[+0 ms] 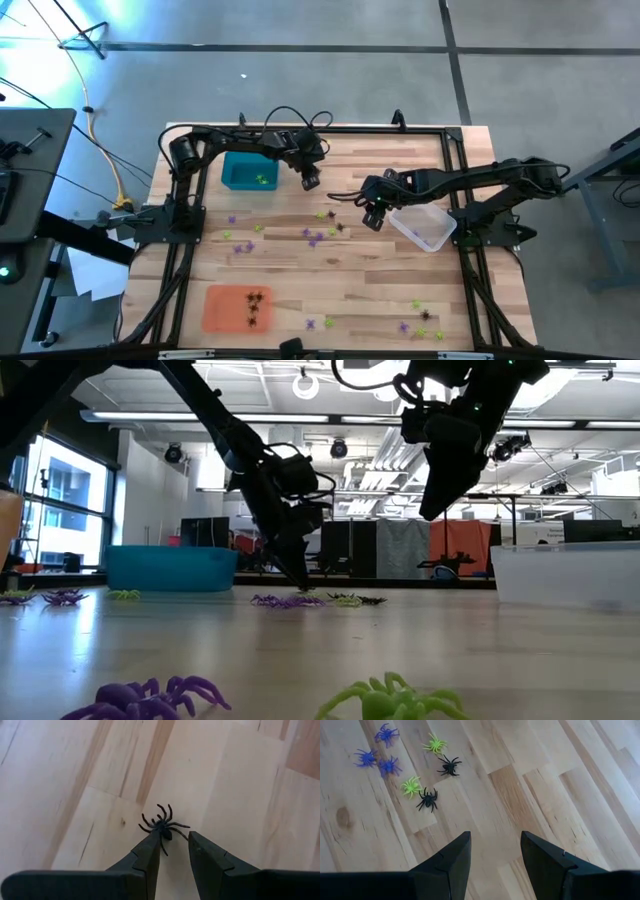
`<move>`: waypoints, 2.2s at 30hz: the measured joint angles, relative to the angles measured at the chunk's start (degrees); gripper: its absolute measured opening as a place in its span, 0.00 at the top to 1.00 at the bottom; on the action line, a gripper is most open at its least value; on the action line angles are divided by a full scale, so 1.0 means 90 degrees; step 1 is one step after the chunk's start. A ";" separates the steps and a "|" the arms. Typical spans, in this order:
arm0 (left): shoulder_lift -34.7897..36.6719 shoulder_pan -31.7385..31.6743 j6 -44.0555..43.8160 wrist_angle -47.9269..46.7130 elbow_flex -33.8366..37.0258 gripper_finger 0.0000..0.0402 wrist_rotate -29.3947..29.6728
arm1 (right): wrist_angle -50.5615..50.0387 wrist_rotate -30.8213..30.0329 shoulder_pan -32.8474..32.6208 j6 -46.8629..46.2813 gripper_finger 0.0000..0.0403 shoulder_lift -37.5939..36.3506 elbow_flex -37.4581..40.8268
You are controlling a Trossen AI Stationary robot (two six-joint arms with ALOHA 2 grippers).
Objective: Sort Halloween decoration
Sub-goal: Put the black spider toy into the orange bin
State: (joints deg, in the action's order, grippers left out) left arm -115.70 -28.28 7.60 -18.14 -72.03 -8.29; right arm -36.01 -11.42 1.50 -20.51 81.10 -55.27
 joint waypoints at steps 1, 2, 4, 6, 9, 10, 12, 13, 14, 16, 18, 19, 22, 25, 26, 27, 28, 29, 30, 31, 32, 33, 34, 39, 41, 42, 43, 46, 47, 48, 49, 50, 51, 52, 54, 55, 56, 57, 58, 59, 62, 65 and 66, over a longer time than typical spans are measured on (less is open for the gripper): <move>0.0000 0.0001 -0.0002 0.0024 0.0000 0.77 0.0002 | 0.0002 -0.0002 0.0000 0.0000 0.58 0.0000 0.0000; 0.0000 0.0001 -0.0014 0.0052 0.0000 0.77 0.0002 | 0.0002 0.0000 0.0000 0.0000 0.58 0.0000 0.0000; -0.0002 0.0001 -0.0151 0.0061 0.0000 0.77 0.0002 | 0.0004 -0.0002 0.0000 0.0000 0.58 0.0000 0.0000; -0.0002 0.0001 -0.0302 0.0061 0.0000 0.78 0.0013 | 0.0002 -0.0002 0.0000 0.0000 0.58 0.0000 0.0000; -0.0002 0.0020 -0.0628 -0.0026 0.0000 0.79 0.0109 | 0.0003 -0.0002 0.0000 0.0000 0.58 0.0000 0.0000; -0.0002 0.0020 -0.0743 -0.0105 -0.0002 0.80 0.0246 | 0.0005 0.0000 0.0000 0.0000 0.58 0.0000 0.0000; -0.0044 0.0028 -0.0822 -0.0278 -0.0020 0.83 0.0684 | 0.0003 0.0000 0.0000 0.0000 0.58 0.0000 0.0000; -0.0066 0.0030 -0.0849 -0.0357 -0.0029 0.84 0.0799 | 0.0005 0.0000 0.0000 0.0001 0.58 0.0000 0.0000; -0.0064 0.0008 -0.0901 -0.0467 -0.0038 0.85 0.0868 | 0.0005 0.0000 0.0000 0.0002 0.58 0.0000 0.0000; -0.0135 -0.0027 -0.0998 -0.0597 -0.0038 0.87 0.0880 | 0.0002 0.0000 0.0000 0.0002 0.58 0.0000 0.0000; -0.0157 -0.0036 -0.1009 -0.0630 -0.0034 0.88 0.0847 | 0.0003 0.0000 0.0000 0.0002 0.58 0.0000 0.0000; -0.0161 -0.0042 -0.1018 -0.0637 -0.0036 0.89 0.0818 | 0.0002 0.0000 -0.0002 0.0002 0.58 0.0000 0.0000; -0.0170 -0.0015 -0.1055 -0.0646 -0.0032 0.91 0.0818 | -0.0008 0.0000 -0.0002 0.0002 0.58 0.0000 0.0000; -0.0170 -0.0011 -0.1057 -0.0680 -0.0029 0.97 0.0832 | -0.0007 0.0000 -0.0002 0.0002 0.58 0.0000 0.0000; -0.0172 -0.0011 -0.1061 -0.0688 -0.0027 0.98 0.0813 | -0.0008 0.0000 -0.0002 0.0002 0.58 0.0000 0.0000; -0.0172 -0.0010 -0.1062 -0.0697 -0.0027 0.99 0.0799 | -0.0010 0.0000 -0.0002 0.0002 0.58 0.0000 0.0000; -0.0175 -0.0009 -0.1060 -0.0708 -0.0027 0.99 0.0783 | -0.0012 0.0000 -0.0002 0.0002 0.58 0.0000 0.0000; -0.0167 -0.0009 -0.1061 -0.0718 -0.0026 0.99 0.0745 | -0.0012 0.0000 -0.0002 0.0002 0.58 0.0000 0.0000; -0.0142 -0.0012 -0.1067 -0.0731 -0.0024 1.00 0.0678 | -0.0010 0.0000 -0.0002 0.0002 0.58 0.0000 0.0000; -0.0128 -0.0016 -0.1110 -0.0740 -0.0019 1.00 0.0594 | -0.0012 0.0000 -0.0002 0.0003 0.58 0.0000 0.0000; -0.0101 -0.0021 -0.1110 -0.0760 -0.0019 1.00 0.0527 | -0.0012 0.0000 -0.0002 0.0005 0.58 0.0000 0.0000; -0.0066 -0.0023 -0.1111 -0.0815 -0.0028 1.00 0.0465 | -0.0012 0.0000 -0.0002 0.0005 0.58 0.0000 0.0000; -0.0040 -0.0018 -0.1113 -0.0876 -0.0053 1.00 0.0433 | -0.0013 0.0000 -0.0002 0.0002 0.58 0.0000 0.0000; 0.0181 0.0004 -0.1104 -0.1265 -0.0222 1.00 0.0307 | -0.0015 0.0000 -0.0002 0.0005 0.58 0.0000 0.0000; 0.0338 0.0029 -0.1057 -0.1330 -0.0329 1.00 0.0314 | -0.0017 0.0000 -0.0002 0.0005 0.58 0.0000 0.0000; 0.0412 0.0032 -0.1052 -0.1368 -0.0382 1.00 0.0313 | -0.0017 0.0000 -0.0002 0.0005 0.58 0.0000 0.0000; 0.0484 0.0047 -0.1052 -0.1414 -0.0411 1.00 0.0313 | -0.0017 0.0000 -0.0002 0.0005 0.58 0.0000 0.0000; 0.0661 0.0113 -0.1005 -0.1486 -0.0420 1.00 0.0319 | -0.0016 0.0000 -0.0002 0.0055 0.58 0.0000 0.0000; 0.0761 0.0143 -0.1003 -0.1547 -0.0420 1.00 0.0320 | -0.0014 0.0000 -0.0002 0.0071 0.58 0.0000 0.0000; 0.0862 0.0183 -0.1003 -0.1640 -0.0429 1.00 0.0323 | -0.0015 0.0000 -0.0002 0.0075 0.58 0.0000 0.0000; 0.0955 0.0223 -0.1001 -0.1731 -0.0440 1.00 0.0321 | -0.0017 0.0000 -0.0002 0.0075 0.58 0.0000 0.0000; 0.1047 0.0265 -0.1004 -0.1894 -0.0442 1.00 0.0323 | -0.0017 0.0000 -0.0002 0.0076 0.58 0.0000 0.0000; 0.1139 0.0333 -0.1023 -0.2110 -0.0439 1.00 0.0325 | -0.0019 0.0000 -0.0002 0.0098 0.58 -0.0002 0.0000; 0.1227 0.0405 -0.1086 -0.2275 -0.0435 1.00 0.0332 | -0.0019 0.0000 -0.0002 0.0124 0.58 -0.0002 0.0000; 0.1446 0.0609 -0.1189 -0.2603 -0.0435 1.00 0.0338 | -0.0015 0.0000 -0.0002 0.0166 0.58 -0.0004 0.0000; 0.1584 0.0746 -0.1275 -0.2851 -0.0435 1.00 0.0337 | -0.0010 0.0000 -0.0002 0.0168 0.58 -0.0005 0.0000; 0.1719 0.0916 -0.1382 -0.3059 -0.0435 1.00 0.0337 | -0.0012 0.0000 -0.0002 0.0168 0.58 -0.0005 0.0000; 0.1841 0.1104 -0.1502 -0.3254 -0.0437 1.00 0.0336 | -0.0013 0.0000 -0.0002 0.0172 0.58 -0.0005 0.0000; 0.1963 0.1317 -0.1639 -0.3450 -0.0440 1.00 0.0345 | -0.0012 0.0000 -0.0002 0.0197 0.58 -0.0005 0.0000; 0.2077 0.1543 -0.1783 -0.3670 -0.0440 1.00 0.0397 | -0.0012 0.0000 -0.0002 0.0254 0.58 -0.0005 0.0000; 0.2424 0.2307 -0.2292 -0.4162 -0.0443 1.00 0.0475 | 0.0027 0.0000 -0.0002 0.0313 0.58 -0.0005 0.0000; 0.2674 0.3078 -0.2997 -0.4621 -0.0442 1.00 0.0485 | 0.0047 0.0000 0.0000 0.0307 0.58 -0.0005 0.0000; 0.2740 0.3335 -0.3276 -0.4727 -0.0442 1.00 0.0485 | 0.0049 0.0000 0.0000 0.0302 0.58 -0.0005 0.0000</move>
State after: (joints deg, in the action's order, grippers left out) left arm -91.04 1.74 -21.88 -60.68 -76.01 -3.92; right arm -35.57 -11.42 1.50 -17.79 81.06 -55.27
